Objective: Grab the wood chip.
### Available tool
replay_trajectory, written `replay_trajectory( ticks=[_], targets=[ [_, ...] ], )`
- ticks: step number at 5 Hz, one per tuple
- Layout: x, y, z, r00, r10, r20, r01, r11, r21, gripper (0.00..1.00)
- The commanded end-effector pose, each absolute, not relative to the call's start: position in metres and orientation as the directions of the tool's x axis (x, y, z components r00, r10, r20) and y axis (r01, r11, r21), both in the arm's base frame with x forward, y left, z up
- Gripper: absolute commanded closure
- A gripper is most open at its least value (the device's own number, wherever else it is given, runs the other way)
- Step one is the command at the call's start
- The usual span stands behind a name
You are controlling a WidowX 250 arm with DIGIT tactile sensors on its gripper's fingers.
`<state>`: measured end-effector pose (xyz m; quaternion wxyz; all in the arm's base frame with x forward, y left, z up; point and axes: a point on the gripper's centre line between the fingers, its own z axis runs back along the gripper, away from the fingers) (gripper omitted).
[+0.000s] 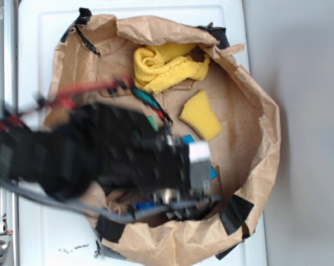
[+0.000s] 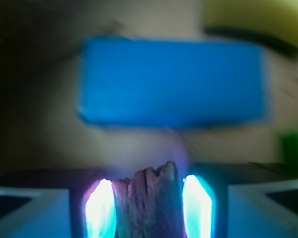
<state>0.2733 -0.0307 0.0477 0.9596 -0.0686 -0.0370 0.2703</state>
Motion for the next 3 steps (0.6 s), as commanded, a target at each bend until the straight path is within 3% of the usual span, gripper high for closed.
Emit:
replay_trajectory(
  ticks=[1, 2, 3],
  targets=[
    [0.271, -0.008, 0.139, 0.832, 0.551, 0.063, -0.524, 0.818, -0.236, 1.00],
    [0.267, -0.002, 0.167, 0.793, 0.591, 0.145, -0.564, 0.803, -0.191, 1.00],
    [0.269, 0.003, 0.176, 0.764, 0.618, 0.186, -0.592, 0.786, -0.180, 1.00]
  ],
)
